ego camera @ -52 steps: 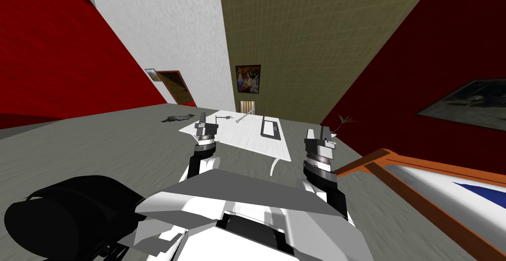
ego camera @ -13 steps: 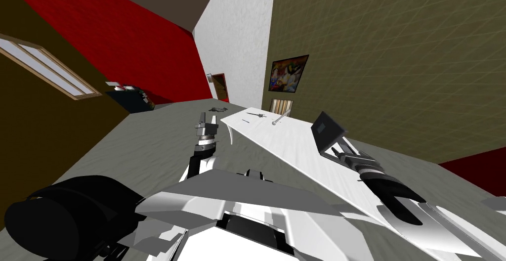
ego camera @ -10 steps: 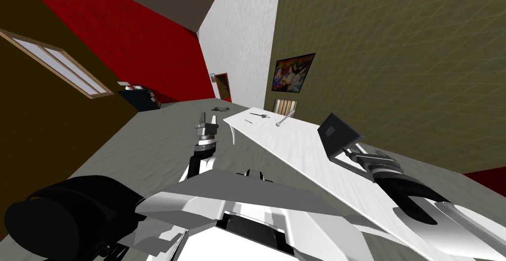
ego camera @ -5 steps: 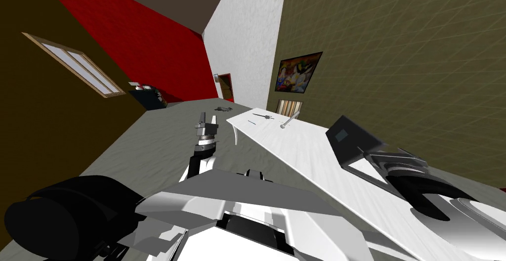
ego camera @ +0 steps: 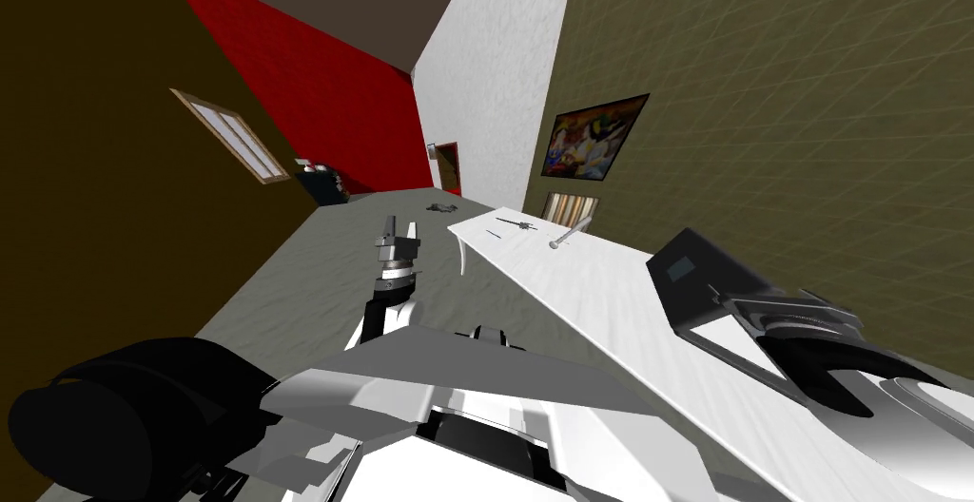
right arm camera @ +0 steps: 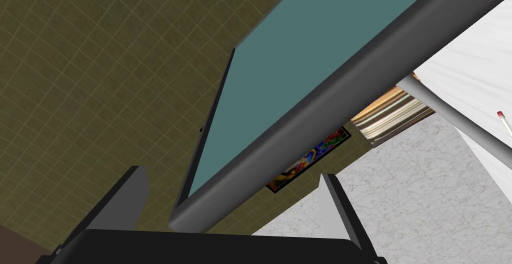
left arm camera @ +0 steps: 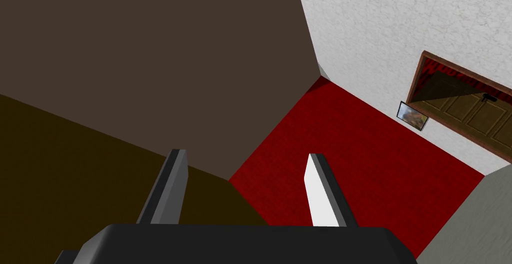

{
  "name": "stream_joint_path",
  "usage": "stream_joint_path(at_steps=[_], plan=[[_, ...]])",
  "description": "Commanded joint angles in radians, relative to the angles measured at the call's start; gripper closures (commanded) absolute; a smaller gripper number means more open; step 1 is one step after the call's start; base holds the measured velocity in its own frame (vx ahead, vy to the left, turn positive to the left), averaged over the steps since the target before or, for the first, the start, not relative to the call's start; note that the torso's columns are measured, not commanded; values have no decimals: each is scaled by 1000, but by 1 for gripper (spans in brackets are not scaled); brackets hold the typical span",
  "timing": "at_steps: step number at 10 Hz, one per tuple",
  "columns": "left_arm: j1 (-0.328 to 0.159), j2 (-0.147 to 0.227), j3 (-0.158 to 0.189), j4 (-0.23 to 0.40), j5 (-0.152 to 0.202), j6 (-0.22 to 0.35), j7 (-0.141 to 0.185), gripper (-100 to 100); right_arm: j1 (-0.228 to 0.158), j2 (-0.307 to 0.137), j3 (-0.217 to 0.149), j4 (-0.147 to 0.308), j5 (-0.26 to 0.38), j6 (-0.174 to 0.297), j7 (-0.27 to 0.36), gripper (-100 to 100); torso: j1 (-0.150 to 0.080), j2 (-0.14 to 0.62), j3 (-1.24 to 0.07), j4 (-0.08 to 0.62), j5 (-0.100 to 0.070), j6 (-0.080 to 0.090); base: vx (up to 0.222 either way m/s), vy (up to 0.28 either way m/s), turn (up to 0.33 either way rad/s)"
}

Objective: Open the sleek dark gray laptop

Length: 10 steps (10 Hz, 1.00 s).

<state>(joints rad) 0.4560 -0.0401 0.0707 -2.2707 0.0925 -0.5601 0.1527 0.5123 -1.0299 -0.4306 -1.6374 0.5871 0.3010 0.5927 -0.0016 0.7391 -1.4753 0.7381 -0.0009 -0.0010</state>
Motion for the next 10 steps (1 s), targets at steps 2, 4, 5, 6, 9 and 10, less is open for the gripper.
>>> stream_joint_path(at_steps=[2, 4, 5, 6, 9, 10], plan=[[0, 0, 0, 0, 0, 0, 0, 0, -19, -23, -20, 99, -16, 30, -3, -100, 2, -1, 0, 0, 1, 2, -156, -14, 310], [0, 0, 0, 0, 0, 0, 0, 0, -31, -30, -26, 161, -20, 41, -4, -100, 1, -3, -2, -1, 1, 3, -126, -3, 207], [0, 0, 0, 0, 0, 0, 0, 0, -44, -37, -32, 193, -23, 51, -5, -100, 2, -2, -2, -1, 1, 0, -197, 5, 394], [0, 0, 0, 0, 0, 0, 0, 0, -44, -37, -32, 210, -23, 51, -5, -100, 2, 1, 0, 0, 1, 0, -173, 5, 273], [0, 0, 0, 0, 0, 0, 0, 0, -70, -51, -44, 292, -30, 72, -6, -100, 1, 0, 0, 0, 1, 1, -172, 12, 339], [0, 0, 0, 0, 0, 0, 0, 0, -70, -51, -44, 306, -30, 72, -6, -100, 2, -3, -1, 0, 1, 2, -50, 14, 32]])
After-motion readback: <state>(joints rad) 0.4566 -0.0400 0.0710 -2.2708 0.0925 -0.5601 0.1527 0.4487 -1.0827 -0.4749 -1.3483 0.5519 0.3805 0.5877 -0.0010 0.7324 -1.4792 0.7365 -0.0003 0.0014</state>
